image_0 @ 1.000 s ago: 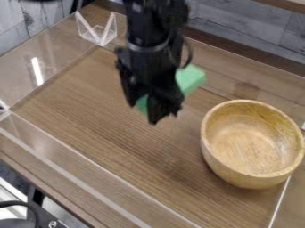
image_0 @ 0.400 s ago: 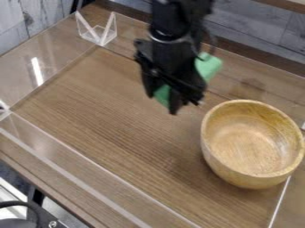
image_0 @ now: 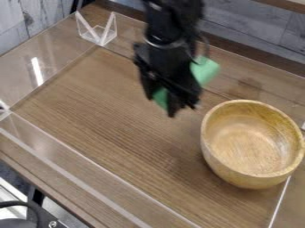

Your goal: Put green stick into wooden bowl

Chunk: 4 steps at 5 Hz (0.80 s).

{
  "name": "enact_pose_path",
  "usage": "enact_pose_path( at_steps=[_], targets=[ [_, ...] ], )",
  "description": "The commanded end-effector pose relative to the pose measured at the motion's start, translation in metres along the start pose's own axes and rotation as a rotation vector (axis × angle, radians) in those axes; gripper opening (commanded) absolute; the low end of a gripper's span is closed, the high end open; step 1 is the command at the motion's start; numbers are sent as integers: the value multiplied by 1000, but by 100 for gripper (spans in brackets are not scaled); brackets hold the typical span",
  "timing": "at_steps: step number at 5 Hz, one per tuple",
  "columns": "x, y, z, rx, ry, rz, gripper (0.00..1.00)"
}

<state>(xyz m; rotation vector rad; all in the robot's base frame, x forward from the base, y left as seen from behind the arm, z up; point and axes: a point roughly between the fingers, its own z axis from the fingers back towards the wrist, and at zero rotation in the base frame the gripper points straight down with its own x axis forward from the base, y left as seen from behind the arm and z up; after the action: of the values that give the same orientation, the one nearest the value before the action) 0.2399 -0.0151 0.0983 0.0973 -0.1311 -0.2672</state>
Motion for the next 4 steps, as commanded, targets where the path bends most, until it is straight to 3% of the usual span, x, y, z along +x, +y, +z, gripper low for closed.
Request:
enact_pose_path(
  at_steps=[1, 2, 4],
  targets=[
    [7, 3, 6, 7, -48, 8, 0],
    [5, -2, 4, -15, -39, 11, 0],
    [4, -1, -5, -30, -27, 33, 0]
  ],
)
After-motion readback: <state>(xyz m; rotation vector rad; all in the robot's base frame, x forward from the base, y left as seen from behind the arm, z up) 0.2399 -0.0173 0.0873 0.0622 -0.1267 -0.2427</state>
